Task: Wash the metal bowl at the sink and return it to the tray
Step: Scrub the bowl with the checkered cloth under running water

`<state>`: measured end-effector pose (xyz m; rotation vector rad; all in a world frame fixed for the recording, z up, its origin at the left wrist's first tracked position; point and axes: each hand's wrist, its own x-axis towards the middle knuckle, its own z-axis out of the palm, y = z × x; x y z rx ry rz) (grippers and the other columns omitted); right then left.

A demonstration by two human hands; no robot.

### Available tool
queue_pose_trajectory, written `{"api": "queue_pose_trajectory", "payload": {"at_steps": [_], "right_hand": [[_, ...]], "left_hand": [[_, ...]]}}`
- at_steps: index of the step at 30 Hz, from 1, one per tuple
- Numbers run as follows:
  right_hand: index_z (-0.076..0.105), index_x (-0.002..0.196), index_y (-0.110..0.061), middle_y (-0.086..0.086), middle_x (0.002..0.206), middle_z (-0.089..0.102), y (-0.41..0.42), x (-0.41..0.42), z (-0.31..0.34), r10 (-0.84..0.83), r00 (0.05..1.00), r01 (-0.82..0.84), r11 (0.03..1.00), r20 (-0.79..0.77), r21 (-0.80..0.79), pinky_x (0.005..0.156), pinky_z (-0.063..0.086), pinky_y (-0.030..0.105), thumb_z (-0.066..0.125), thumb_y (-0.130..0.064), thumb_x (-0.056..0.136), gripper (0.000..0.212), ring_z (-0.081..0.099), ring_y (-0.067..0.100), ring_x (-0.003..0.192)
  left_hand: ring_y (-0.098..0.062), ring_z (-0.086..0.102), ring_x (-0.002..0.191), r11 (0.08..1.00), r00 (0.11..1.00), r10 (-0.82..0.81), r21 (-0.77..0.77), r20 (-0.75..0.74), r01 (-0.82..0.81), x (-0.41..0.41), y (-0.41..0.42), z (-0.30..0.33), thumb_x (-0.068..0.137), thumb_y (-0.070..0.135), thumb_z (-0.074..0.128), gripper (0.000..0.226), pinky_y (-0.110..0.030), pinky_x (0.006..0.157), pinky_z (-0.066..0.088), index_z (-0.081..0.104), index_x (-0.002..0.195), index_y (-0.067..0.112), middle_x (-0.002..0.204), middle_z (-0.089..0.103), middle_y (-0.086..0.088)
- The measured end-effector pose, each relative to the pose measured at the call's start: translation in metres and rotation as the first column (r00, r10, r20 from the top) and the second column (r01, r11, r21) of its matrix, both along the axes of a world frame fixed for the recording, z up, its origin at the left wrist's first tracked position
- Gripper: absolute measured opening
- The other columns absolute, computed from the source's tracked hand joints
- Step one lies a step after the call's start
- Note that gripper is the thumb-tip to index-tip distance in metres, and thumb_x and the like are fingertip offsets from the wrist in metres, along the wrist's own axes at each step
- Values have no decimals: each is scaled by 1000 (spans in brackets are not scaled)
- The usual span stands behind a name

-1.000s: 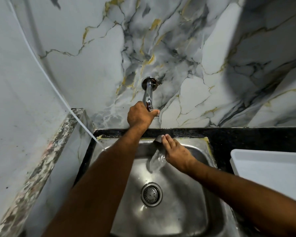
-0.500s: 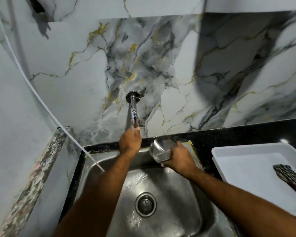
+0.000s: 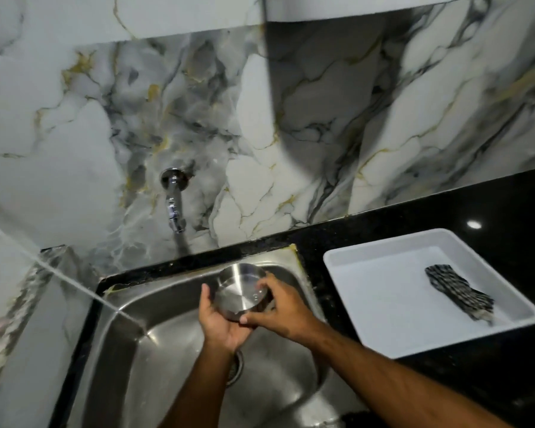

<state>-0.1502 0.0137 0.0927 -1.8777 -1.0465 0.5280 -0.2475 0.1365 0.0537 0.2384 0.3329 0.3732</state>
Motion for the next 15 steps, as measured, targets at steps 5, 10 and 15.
{"api": "queue_pose_trajectory", "payload": {"at_steps": [5, 10, 15], "right_hand": [[30, 153, -23, 8, 155, 44, -66, 83, 5, -117, 988, 126, 988, 100, -90, 115, 37, 40, 67, -60, 82, 88, 43, 25, 140], [44, 141, -6, 24, 135, 56, -171, 216, -25, -430, 816, 572, 694, 385, -437, 108, 41, 45, 55, -30, 95, 53, 51, 41, 127], [43, 144, -18, 16, 151, 44, -257, 285, -59, -336, 886, 462, 600, 319, -653, 113, 40, 49, 62, -19, 78, 68, 46, 38, 137]], "left_hand": [[-59, 47, 124, 999, 988, 1, 32, -153, 4, 17, -25, -11, 68, 61, 71, 92, -76, 89, 43, 50, 142, 11, 140, 51, -34], [-56, 41, 130, 997, 969, 71, 33, -238, -65, 29, -41, -18, 71, 64, 66, 85, -68, 91, 43, 49, 143, 21, 147, 45, -29], [-52, 42, 132, 991, 924, 136, 43, -357, -129, 32, -62, -21, 78, 64, 59, 77, -71, 97, 37, 51, 141, 20, 144, 50, -24]]}}
